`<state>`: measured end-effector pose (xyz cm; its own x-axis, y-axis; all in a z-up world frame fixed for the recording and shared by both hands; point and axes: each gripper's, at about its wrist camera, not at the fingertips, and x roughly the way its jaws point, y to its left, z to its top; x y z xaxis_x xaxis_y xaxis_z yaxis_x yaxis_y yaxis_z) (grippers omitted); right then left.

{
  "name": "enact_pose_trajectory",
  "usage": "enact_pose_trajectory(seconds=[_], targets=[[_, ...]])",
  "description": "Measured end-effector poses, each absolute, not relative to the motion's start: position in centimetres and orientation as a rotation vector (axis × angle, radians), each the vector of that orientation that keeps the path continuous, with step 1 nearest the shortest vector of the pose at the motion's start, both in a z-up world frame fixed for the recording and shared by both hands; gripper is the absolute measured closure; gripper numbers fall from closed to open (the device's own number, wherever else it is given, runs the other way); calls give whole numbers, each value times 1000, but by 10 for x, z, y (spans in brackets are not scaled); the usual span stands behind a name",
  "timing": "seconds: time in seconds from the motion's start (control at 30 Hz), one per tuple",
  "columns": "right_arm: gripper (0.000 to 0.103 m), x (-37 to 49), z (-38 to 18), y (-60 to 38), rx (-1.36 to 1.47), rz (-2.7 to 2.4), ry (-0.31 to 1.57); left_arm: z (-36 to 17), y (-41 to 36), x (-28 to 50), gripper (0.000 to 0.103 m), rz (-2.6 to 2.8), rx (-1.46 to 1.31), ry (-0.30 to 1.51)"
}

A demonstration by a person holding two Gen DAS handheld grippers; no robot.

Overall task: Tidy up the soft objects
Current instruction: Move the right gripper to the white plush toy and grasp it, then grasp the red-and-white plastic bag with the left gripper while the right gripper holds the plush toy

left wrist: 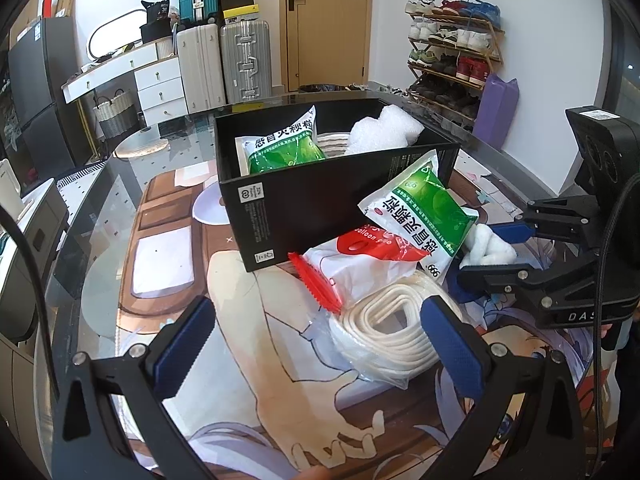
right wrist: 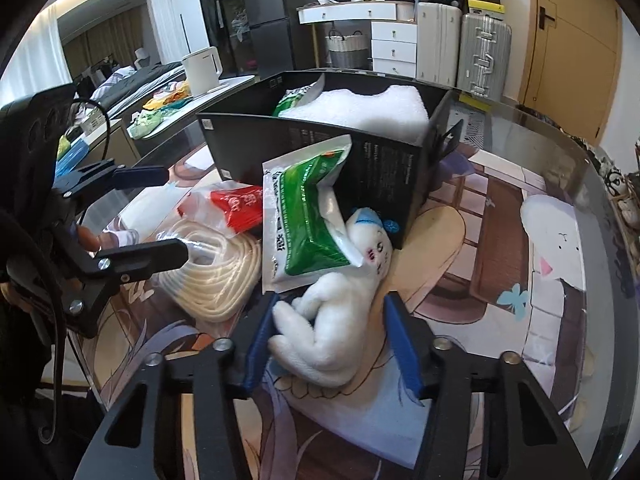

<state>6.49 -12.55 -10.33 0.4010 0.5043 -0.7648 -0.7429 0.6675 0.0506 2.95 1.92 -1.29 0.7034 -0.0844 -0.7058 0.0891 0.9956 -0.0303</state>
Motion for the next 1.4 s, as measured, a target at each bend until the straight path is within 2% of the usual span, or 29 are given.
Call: enact_pose_trajectory(seconds=[0.17,0.93,1.4], targets=[[64,64,-102,-129,-328,798,826,-13,19,30,0,-97,5,785],[64,57,-56,-164,-270,764,687,-11,16,33,0,-101,-49,815],[64,53,-56,-157,-242,792,683,-12,2,50,0,-52,-65,847]])
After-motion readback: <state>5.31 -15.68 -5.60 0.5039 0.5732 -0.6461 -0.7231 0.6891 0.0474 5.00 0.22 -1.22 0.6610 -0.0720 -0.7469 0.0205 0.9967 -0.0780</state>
